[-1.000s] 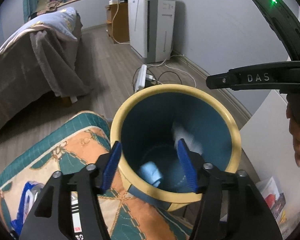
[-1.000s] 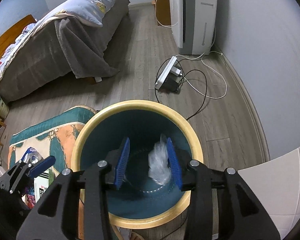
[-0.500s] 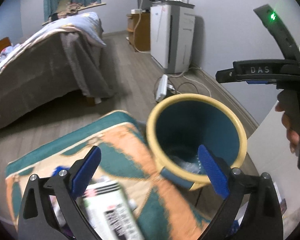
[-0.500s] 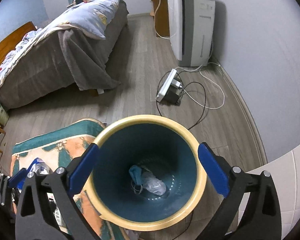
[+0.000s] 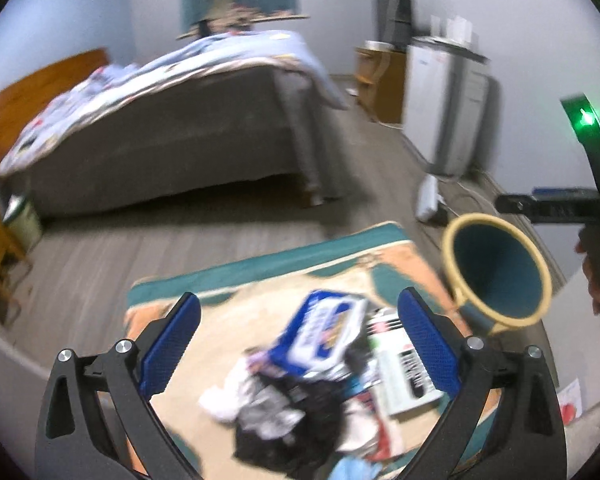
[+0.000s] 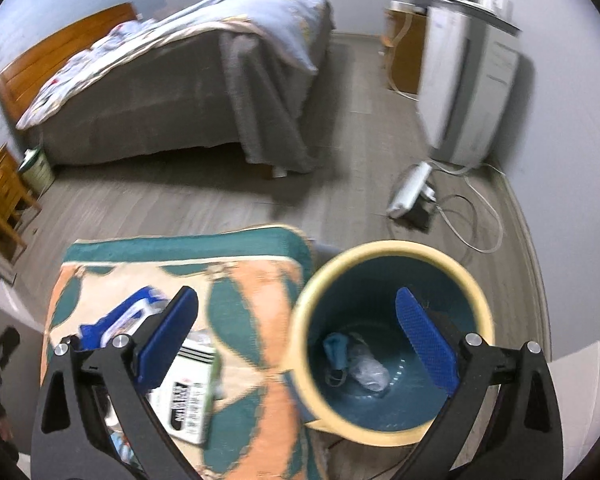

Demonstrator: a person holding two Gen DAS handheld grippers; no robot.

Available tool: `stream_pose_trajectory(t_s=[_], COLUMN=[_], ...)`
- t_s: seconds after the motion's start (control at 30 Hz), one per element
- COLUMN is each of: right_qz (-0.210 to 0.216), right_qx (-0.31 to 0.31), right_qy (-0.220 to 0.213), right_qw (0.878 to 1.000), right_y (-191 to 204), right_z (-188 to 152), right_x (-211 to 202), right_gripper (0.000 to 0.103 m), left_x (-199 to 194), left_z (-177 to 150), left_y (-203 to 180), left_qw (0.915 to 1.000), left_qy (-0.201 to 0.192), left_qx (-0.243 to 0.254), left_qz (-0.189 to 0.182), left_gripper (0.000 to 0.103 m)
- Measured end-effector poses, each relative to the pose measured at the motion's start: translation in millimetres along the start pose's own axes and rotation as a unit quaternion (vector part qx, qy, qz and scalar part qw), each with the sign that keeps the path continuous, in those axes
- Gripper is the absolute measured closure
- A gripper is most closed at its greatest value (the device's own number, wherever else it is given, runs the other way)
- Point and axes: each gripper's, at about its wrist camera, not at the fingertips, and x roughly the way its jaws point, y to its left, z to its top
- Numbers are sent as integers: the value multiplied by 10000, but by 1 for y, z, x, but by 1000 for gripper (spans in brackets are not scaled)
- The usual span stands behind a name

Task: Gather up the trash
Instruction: 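Grasp the black plastic bag with the left tool while the right tool grasps the wet-wipe pack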

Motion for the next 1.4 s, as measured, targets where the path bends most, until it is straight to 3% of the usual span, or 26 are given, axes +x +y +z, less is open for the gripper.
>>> stream_pose_trajectory(t_s=[0.17,0.27,0.4,0.6,0.97,1.27,1.37,1.4], right_qz=[126,295,166,-17,253,577,816,889], right_qx=[-323,-240,-512,-1017,-343,2,309,380], right_qy=[164,289,401,660,1369,1987,2150,2185], right_qw=[9993,9989,9977,9926,9897,9784,9727,9710], right_y=[44,66,99,138,140,157,157,158], right_z=[0,-2,-9,-25,-37,-46,-48,-48], right_x=[13,22,35,58,105,142,149,150], right_gripper=[6,6,6,6,6,26,38,48], left_x=[4,11,19,38,60,69,72,74], left_z=[-33,-49,-60,-78,-92,-96,-97,-98], left_y=[51,70,66,55,22,20,16,14], left_qw=[9977,9958,9970,9960,9920,9891,9877,9872], left_qy=[220,397,541,838,1146,1323,1390,1416], left_qx=[-558,-775,-495,-322,285,373,463,487], left_qz=[331,279,264,-52,-438,-529,-539,-552], left_gripper=[5,5,5,5,5,6,8,8])
